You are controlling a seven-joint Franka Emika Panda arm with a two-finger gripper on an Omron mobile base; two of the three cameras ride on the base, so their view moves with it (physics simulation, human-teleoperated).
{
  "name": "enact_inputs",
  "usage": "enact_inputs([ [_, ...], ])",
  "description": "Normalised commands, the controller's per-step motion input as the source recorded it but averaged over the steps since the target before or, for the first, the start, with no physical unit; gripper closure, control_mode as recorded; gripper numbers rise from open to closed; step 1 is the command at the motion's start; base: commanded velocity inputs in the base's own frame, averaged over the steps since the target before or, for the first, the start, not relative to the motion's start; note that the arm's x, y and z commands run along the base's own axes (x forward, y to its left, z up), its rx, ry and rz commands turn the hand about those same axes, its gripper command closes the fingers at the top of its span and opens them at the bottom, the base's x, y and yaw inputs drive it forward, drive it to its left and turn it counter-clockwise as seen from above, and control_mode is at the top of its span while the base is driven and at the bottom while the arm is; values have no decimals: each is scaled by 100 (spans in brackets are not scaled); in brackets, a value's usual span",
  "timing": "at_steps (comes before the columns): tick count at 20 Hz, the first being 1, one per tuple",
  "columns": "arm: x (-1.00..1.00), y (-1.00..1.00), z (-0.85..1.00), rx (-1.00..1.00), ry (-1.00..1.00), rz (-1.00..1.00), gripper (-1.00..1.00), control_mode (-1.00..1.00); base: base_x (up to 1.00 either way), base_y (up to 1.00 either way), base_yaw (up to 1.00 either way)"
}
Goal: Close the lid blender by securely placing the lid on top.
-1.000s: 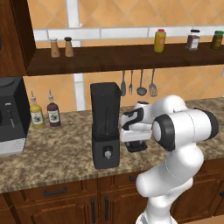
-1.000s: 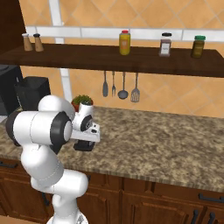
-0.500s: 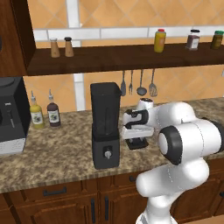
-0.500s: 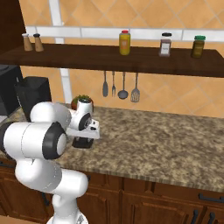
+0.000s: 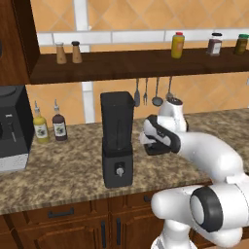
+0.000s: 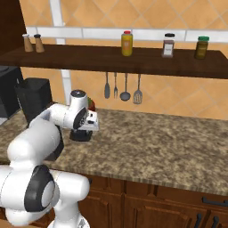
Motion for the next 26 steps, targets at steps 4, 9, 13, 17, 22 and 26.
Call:
enact_inputs([
  [4, -51, -1, 97, 0, -26, -2, 100, -100, 0, 0, 0],
  [9, -57, 0, 100, 0, -29, -3, 100, -100, 0, 0, 0],
  [13, -48, 0, 100, 0, -27, -5, 100, -100, 0, 0, 0],
  [17, -33, 0, 100, 0, -27, -4, 100, -100, 0, 0, 0],
  [22, -22, 1, 100, 0, -25, -4, 100, -100, 0, 0, 0],
  [26, -15, 7, 99, 0, -17, -3, 100, -100, 0, 0, 0],
])
